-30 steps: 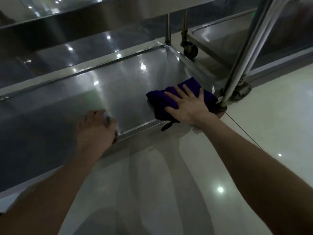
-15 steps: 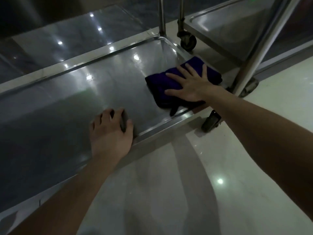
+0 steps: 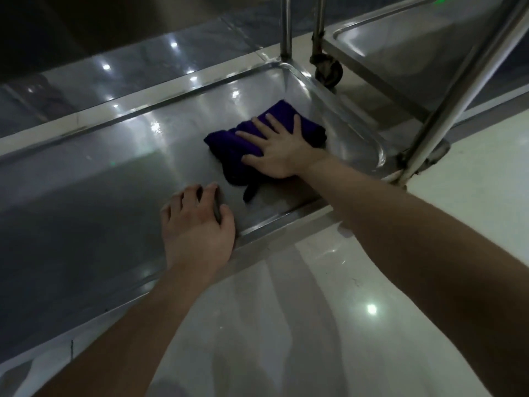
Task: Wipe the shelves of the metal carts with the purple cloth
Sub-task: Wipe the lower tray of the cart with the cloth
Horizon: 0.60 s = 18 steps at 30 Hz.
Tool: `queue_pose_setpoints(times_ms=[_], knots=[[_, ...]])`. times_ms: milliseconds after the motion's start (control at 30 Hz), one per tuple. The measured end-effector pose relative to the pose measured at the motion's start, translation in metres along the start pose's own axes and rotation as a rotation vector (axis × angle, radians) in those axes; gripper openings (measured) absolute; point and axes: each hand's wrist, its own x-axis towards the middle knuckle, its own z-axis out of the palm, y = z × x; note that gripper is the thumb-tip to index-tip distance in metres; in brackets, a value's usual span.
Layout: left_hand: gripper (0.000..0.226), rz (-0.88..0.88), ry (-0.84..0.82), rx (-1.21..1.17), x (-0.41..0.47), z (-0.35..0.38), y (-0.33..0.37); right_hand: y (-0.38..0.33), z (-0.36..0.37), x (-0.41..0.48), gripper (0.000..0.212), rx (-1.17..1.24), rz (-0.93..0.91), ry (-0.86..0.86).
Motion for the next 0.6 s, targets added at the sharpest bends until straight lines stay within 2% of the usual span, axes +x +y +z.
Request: queue_pose_setpoints(times_ms=[167, 333, 467, 600], knots=[[0.059, 0.008, -0.028, -0.012, -0.001, 0.000, -0.002, -0.010, 0.028, -0.094, 0.074, -0.042, -0.039, -0.013], [0.052, 0.005, -0.012, -0.009, -0.004, 0.003, 0.000, 0.045, 0.008, -0.133, 0.067, 0.010, 0.043, -0.075], [0.059, 0.010, 0.025, -0.006, -0.004, 0.007, 0.003, 0.091, -0.005, -0.123, 0.083, -0.013, 0.176, -0.090], [0.058, 0.010, 0.069, -0.016, -0.001, 0.012, 0.003, 0.107, -0.016, -0.072, 0.099, -0.009, 0.209, -0.036]])
